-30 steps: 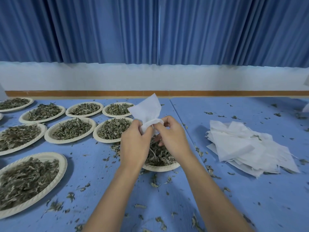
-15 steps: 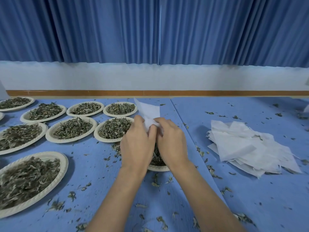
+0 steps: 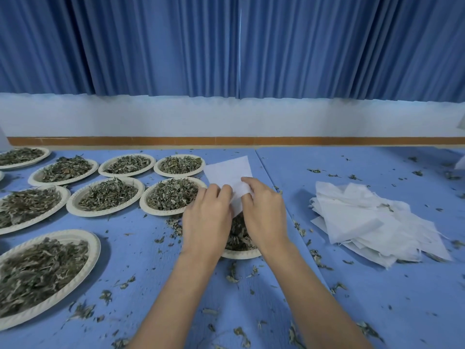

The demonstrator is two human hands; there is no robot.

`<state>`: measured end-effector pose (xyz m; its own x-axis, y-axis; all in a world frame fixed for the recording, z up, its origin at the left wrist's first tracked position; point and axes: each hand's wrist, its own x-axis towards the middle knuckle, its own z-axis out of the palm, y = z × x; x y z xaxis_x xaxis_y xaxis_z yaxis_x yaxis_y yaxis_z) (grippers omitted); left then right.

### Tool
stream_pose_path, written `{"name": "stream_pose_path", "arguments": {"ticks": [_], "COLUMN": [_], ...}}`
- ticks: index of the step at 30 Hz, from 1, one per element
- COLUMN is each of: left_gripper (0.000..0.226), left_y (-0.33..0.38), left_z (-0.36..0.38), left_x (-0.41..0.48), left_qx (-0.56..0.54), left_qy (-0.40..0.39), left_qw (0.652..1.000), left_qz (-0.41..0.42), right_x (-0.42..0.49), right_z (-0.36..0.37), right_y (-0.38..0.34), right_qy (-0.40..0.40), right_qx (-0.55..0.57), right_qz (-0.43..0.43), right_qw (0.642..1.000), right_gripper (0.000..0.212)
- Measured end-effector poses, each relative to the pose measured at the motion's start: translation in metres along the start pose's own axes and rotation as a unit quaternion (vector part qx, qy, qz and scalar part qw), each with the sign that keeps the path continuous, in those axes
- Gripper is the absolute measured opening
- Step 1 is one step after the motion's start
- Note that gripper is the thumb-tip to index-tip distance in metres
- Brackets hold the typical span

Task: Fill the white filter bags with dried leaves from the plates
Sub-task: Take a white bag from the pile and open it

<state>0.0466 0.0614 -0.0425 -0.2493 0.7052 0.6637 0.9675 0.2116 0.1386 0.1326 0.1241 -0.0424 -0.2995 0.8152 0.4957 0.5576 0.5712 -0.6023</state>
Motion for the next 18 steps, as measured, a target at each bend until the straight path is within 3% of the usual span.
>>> {"name": "stream_pose_path", "arguments": {"ticks": [3, 10, 14, 18], "left_gripper": [0.010, 0.023, 0.028, 0.022], "left_y": [-0.003, -0.015, -0.018, -0.018], "left_z": [0.003, 0.005, 0.001, 0.001], "left_x": [0.001, 0.000, 0.003, 0.005], "left_qx": [-0.023, -0.008, -0.033, -0.166], "left_qy": [-0.017, -0.014, 0.018, 0.042], "left_qw": [0.998, 0.993, 0.994, 0.985], "left_qz": [-0.055, -0.120, -0.102, -0.030], "right_x": [-0.001, 0.001, 0.002, 0.004], "right_z": [0.001, 0.004, 0.003, 0.000], "right_y": [-0.001, -0.003, 0.004, 0.010], "right_qy": [-0.015, -0.060, -0.048, -0.027], "right_qx": [-0.009, -0.040, -0.026, -0.048], "right_qz": [0.001, -0.015, 0.014, 0.054], "right_qw": [1.000, 0.997, 0.998, 0.997], "right_gripper": [0.039, 0.037, 0.029, 0.029]}}
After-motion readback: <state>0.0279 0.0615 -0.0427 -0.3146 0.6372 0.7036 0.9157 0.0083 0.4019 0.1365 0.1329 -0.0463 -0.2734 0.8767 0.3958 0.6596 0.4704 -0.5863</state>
